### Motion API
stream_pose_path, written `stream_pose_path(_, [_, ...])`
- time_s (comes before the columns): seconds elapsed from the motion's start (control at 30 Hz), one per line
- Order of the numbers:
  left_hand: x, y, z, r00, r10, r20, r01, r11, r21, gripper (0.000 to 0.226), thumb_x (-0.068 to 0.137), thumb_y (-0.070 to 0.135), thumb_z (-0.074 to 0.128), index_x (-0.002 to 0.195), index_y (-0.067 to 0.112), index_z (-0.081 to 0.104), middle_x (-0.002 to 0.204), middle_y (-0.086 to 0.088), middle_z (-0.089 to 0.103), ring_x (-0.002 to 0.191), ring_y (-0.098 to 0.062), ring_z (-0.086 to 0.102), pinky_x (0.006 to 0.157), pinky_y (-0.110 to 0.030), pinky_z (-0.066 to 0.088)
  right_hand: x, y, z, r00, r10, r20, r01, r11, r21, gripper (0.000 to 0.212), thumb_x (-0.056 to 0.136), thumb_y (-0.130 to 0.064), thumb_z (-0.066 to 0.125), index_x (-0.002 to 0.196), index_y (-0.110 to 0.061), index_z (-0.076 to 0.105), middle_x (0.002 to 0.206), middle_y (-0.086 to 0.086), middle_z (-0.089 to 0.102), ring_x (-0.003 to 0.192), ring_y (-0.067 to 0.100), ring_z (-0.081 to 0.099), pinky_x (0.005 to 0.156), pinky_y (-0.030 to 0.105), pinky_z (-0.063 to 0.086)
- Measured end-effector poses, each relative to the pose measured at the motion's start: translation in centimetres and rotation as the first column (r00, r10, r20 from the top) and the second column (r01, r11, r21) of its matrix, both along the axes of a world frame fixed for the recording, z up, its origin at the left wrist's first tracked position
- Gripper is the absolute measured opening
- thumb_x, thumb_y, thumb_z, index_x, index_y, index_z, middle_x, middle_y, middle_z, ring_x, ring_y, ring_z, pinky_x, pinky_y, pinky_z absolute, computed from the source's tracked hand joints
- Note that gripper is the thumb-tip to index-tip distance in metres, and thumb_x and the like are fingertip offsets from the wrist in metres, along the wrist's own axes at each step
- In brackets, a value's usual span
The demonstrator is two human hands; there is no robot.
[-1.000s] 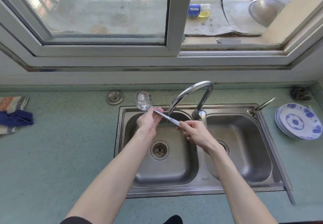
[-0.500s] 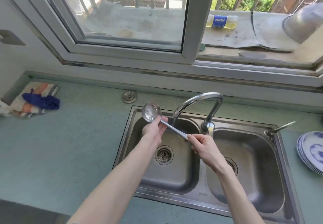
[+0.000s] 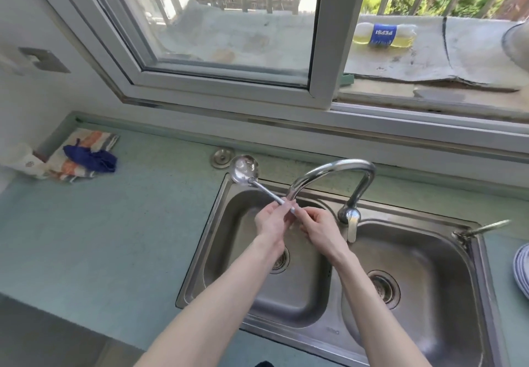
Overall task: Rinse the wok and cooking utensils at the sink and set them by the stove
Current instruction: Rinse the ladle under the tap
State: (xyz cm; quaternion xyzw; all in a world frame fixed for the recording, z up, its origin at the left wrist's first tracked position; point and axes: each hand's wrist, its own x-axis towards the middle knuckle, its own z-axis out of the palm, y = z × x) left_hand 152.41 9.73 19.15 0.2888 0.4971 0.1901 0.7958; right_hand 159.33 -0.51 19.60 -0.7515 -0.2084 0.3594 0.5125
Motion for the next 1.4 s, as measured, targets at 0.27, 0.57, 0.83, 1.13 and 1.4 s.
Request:
stream_pose_path(0.27, [0.7,4.9,0.0,0.993,0.117,-0.017,-0.118,0.988,-0.098,0.019,0.101,0.008,0.062,0.109,-0.009,0.067,0.105,-0.022,0.075,0.081,-0.023,0.075,0.068,-0.032,0.065,0.1,-0.4,-0.4,0.999,-0.006,-0.046,0.004,0.999,-0.033,0.038,0.105,-0.039,0.057,0.088,-0.010,0.073,0.059,-0.009,0.044,0.053,0.009,0.036,0.050,0.025,0.030])
stream_pose_path(0.57, [1.7,0.7,-1.5,0.995,-0.086,-0.045,0.090,0.993,0.080,0.013,0.096,0.000,0.066,0.090,0.006,0.076,0.090,-0.014,0.076,0.086,-0.027,0.067,0.080,-0.036,0.056,0.2,2.2,-0.1,0.997,-0.077,0.017,0.077,0.997,-0.021,0.051,0.106,-0.047,0.054,0.080,-0.006,0.070,0.058,-0.008,0.055,0.053,0.007,0.042,0.055,0.027,0.033])
stream_pose_path(0.83, [1.3,4.2,0.1,0.995,0.094,-0.045,-0.095,0.995,-0.018,0.017,0.101,0.010,0.063,0.104,-0.006,0.068,0.095,-0.017,0.077,0.087,-0.026,0.075,0.078,-0.036,0.064,-0.2,0.2,0.6,0.998,0.009,-0.057,-0.010,1.000,-0.022,0.040,0.106,-0.038,0.056,0.087,-0.005,0.069,0.059,-0.010,0.040,0.053,0.010,0.032,0.048,0.024,0.027])
stream_pose_path(1.13, [0.2,2.2,-0.7,0.998,0.008,-0.068,-0.009,1.000,-0.006,0.017,0.100,0.007,0.063,0.101,-0.007,0.071,0.099,-0.023,0.076,0.086,-0.030,0.073,0.086,-0.046,0.061,-1.0,0.7,0.6,1.000,0.008,-0.023,-0.010,0.997,-0.078,0.046,0.105,-0.045,0.050,0.082,-0.009,0.068,0.056,-0.011,0.048,0.052,0.010,0.040,0.054,0.033,0.035])
stream_pose_path(1.4, [0.3,3.7,0.3,0.993,0.120,-0.020,-0.120,0.992,0.032,0.009,0.100,0.003,0.062,0.101,-0.004,0.068,0.095,-0.016,0.077,0.082,-0.020,0.075,0.073,-0.031,0.063,-1.3,1.3,1.0,0.986,-0.009,-0.167,0.009,1.000,-0.002,0.039,0.108,-0.032,0.055,0.091,0.000,0.070,0.063,0.002,0.056,0.048,0.012,0.044,0.046,0.024,0.035])
